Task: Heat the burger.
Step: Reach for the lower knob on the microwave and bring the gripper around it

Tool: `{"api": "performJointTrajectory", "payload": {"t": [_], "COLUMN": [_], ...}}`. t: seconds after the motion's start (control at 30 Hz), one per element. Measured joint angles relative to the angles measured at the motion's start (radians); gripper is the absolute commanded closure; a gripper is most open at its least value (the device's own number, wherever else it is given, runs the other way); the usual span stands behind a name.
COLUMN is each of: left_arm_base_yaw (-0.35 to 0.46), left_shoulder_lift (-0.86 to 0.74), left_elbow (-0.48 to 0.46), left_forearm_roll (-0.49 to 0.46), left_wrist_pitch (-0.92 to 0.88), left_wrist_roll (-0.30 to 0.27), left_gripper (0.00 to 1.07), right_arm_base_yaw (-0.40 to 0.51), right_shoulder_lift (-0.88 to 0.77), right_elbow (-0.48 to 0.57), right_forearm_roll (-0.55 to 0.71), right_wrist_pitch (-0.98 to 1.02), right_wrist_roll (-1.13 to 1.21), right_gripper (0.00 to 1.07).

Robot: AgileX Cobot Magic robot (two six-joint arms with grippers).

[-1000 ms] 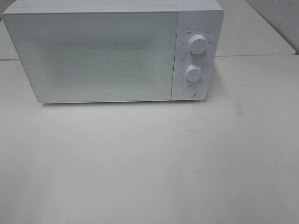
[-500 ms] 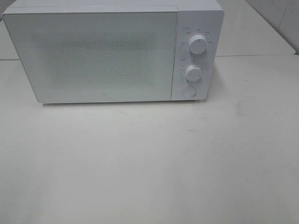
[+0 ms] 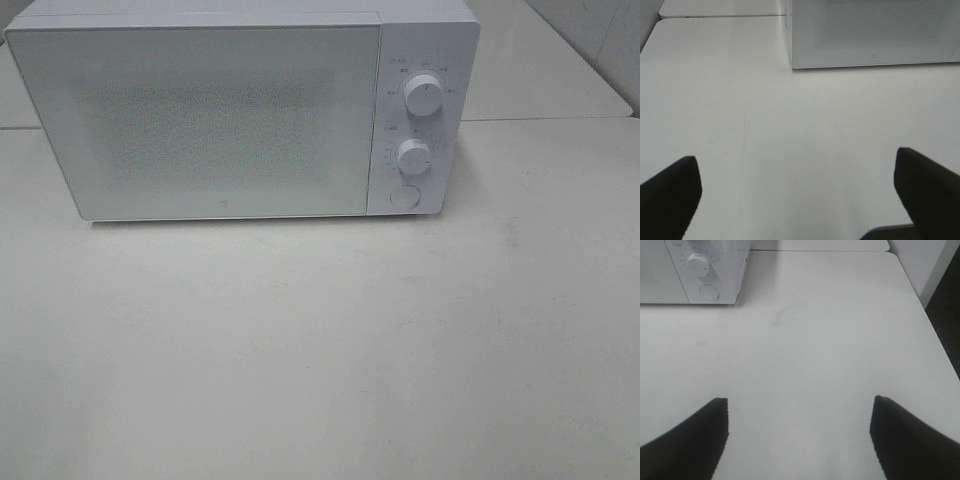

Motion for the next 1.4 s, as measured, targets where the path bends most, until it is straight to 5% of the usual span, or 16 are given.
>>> {"api": "performJointTrajectory", "payload": {"t": [0.63,1.4], "left_arm_base_yaw": [0.000,0.000], "left_shoulder_lift": [0.000,0.000], "left_elbow": [0.000,0.000], "left_forearm_roll": [0.000,0.001], "left_wrist_pitch": [0.000,0.000], "left_wrist_roll": [0.000,0.000], "left_gripper": [0.06,0.06], "right_arm_base_yaw": [0.000,0.000], "right_shoulder_lift": [0.011,0.492], "right_elbow": [-0.032,-0.050], "right_forearm_roll": [0.000,0.000], "right_wrist_pitch": [-0.038,-0.497], "right_wrist_roll": [0.000,0.000], "right_gripper": [0.31,0.31]}}
